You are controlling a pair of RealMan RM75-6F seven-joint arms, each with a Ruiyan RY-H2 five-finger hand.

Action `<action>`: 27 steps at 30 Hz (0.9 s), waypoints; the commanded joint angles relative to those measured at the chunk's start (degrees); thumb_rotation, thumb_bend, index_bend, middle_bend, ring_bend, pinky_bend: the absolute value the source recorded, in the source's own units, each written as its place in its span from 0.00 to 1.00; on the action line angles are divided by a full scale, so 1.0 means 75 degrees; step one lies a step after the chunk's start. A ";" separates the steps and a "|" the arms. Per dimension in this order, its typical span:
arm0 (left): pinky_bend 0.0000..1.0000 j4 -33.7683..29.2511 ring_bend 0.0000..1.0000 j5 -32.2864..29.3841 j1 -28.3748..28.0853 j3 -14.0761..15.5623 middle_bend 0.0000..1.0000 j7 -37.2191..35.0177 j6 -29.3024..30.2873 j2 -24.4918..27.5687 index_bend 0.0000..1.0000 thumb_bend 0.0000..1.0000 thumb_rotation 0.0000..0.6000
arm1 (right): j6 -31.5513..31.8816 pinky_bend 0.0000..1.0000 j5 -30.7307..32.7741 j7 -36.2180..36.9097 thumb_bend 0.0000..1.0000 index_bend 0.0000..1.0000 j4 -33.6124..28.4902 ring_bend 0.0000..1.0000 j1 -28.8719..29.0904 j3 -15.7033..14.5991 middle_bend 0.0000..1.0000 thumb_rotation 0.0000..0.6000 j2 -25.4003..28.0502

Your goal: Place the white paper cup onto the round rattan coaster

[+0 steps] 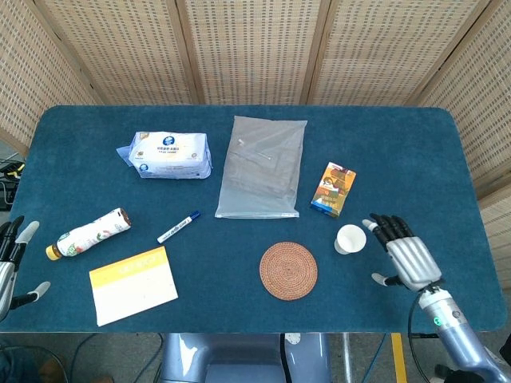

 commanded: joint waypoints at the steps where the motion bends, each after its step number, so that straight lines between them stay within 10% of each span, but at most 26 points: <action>1: 0.00 -0.0009 0.00 -0.0058 -0.0034 -0.0022 0.00 0.0018 -0.0054 0.0000 0.00 0.00 1.00 | -0.0862 0.01 0.0464 -0.0103 0.00 0.10 0.0620 0.00 0.0723 0.0125 0.05 1.00 -0.0660; 10: 0.00 -0.0007 0.00 -0.0252 -0.0142 -0.0067 0.00 0.0097 -0.0254 -0.0026 0.00 0.00 1.00 | -0.1429 0.13 0.0951 -0.0359 0.00 0.14 0.1542 0.03 0.1327 0.0200 0.12 1.00 -0.1516; 27: 0.00 -0.0003 0.00 -0.0349 -0.0204 -0.0056 0.00 -0.0002 -0.0355 0.0021 0.00 0.00 1.00 | -0.0845 0.64 0.1005 -0.1082 0.14 0.44 0.2106 0.45 0.1574 0.0130 0.49 1.00 -0.1915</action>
